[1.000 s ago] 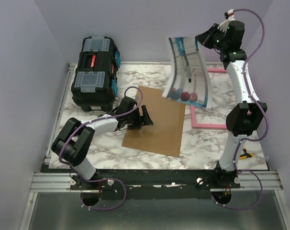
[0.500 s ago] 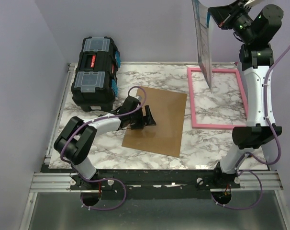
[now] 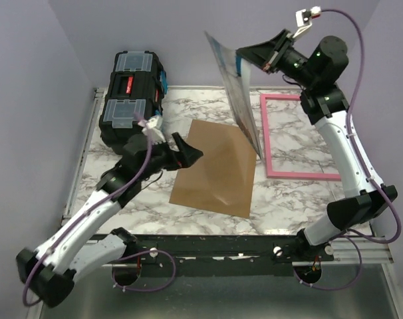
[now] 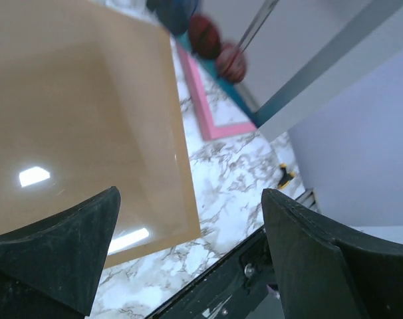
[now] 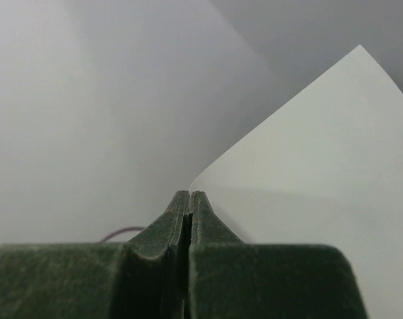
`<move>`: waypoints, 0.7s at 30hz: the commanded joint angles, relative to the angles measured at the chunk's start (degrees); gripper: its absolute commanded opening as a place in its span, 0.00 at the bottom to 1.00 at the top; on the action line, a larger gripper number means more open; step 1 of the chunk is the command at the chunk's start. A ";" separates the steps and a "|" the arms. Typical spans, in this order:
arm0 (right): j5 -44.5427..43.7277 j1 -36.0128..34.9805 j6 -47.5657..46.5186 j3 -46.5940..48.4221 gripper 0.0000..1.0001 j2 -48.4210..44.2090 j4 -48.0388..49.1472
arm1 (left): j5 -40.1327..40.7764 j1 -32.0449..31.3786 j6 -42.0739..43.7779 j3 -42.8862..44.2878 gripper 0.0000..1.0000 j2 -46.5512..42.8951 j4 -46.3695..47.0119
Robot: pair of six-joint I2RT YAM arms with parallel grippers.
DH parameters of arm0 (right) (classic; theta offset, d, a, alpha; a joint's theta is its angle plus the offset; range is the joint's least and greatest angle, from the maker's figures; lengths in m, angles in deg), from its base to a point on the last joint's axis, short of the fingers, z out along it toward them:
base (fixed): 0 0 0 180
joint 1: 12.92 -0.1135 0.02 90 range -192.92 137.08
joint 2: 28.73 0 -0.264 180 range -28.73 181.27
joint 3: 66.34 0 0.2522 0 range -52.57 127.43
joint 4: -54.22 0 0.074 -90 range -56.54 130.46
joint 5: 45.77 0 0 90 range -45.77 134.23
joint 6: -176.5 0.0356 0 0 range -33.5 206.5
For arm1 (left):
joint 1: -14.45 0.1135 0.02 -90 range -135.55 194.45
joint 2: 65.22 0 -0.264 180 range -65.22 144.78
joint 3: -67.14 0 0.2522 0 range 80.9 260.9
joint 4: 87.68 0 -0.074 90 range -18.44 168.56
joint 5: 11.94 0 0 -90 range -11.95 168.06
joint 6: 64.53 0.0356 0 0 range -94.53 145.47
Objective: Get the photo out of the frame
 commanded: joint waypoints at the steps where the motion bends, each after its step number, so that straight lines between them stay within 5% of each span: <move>1: -0.08 -5.89 11.64 -7.28 0.01 -6.25 9.33 | 13.06 0.85 2.08 0.71 0.91 -19.38 -15.02; 5: 0.84 -6.14 24.92 -17.84 0.01 -10.10 23.36 | 19.46 1.08 4.44 3.37 0.94 -30.32 -23.02; 12: -3.46 -0.22 31.58 -37.61 0.01 -12.93 28.90 | 20.36 1.31 4.61 2.63 0.94 -34.39 -27.50; 21: -6.22 8.03 15.23 -56.61 0.00 -5.65 29.15 | 14.76 1.31 2.15 -3.07 0.94 -33.91 -23.71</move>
